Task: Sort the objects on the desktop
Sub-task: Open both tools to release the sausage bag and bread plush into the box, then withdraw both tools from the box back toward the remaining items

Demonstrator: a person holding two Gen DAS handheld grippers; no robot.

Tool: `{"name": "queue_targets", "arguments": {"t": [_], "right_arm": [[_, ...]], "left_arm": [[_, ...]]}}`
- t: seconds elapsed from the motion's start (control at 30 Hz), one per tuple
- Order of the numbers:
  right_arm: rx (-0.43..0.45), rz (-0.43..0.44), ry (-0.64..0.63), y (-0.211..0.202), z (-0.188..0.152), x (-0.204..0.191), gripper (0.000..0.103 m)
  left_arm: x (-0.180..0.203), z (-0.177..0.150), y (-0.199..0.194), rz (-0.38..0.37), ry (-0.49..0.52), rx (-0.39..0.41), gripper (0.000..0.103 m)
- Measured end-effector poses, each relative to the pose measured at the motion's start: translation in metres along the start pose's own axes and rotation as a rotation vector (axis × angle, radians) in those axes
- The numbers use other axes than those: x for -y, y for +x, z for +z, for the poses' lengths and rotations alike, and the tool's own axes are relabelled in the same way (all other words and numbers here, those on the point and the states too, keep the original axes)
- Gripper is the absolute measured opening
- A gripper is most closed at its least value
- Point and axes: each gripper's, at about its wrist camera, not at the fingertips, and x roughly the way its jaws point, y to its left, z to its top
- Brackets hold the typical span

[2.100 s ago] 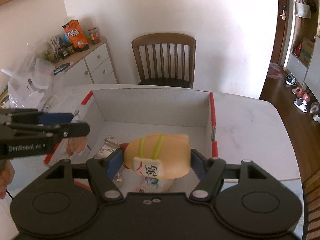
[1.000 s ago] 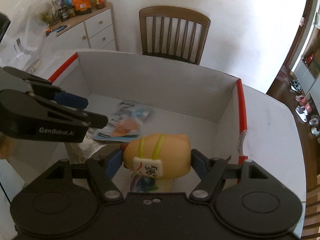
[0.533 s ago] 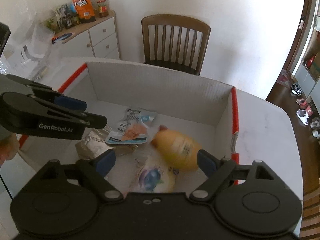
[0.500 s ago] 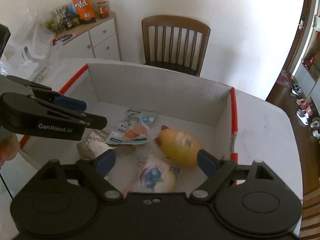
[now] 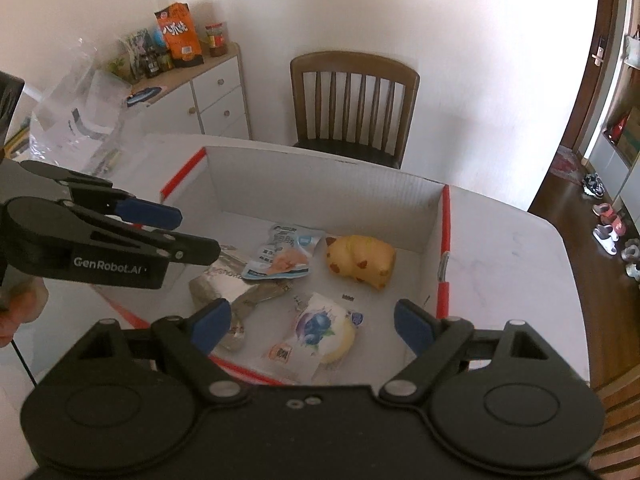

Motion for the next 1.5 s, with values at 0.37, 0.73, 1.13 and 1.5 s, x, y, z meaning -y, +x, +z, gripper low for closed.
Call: {"name": "queue_targets", "arguments": {"t": [0.37, 0.73, 1.13, 1.5], "right_arm": [[0.031, 0.029, 0.016, -0.054, -0.024, -0.004, 0.090], [0.029, 0.029, 0.038, -0.094, -0.067, -0.015, 0.090], [0.009, -0.013, 0.082, -0.115, -0.129, -0.037, 0.090], [-0.049, -0.005, 0.140, -0.107, -0.185, -0.062, 0.090]], "left_arm": [[0.020, -0.028, -0.047, -0.042, 0.028, 0.048, 0.050], [0.043, -0.071, -0.086, -0.093, 0.067, 0.060, 0.056], [0.063, -0.124, -0.093, -0.092, 0.116, 0.042, 0.074], [0.067, -0.164, -0.079, -0.087, 0.126, -0.010, 0.089]]}}
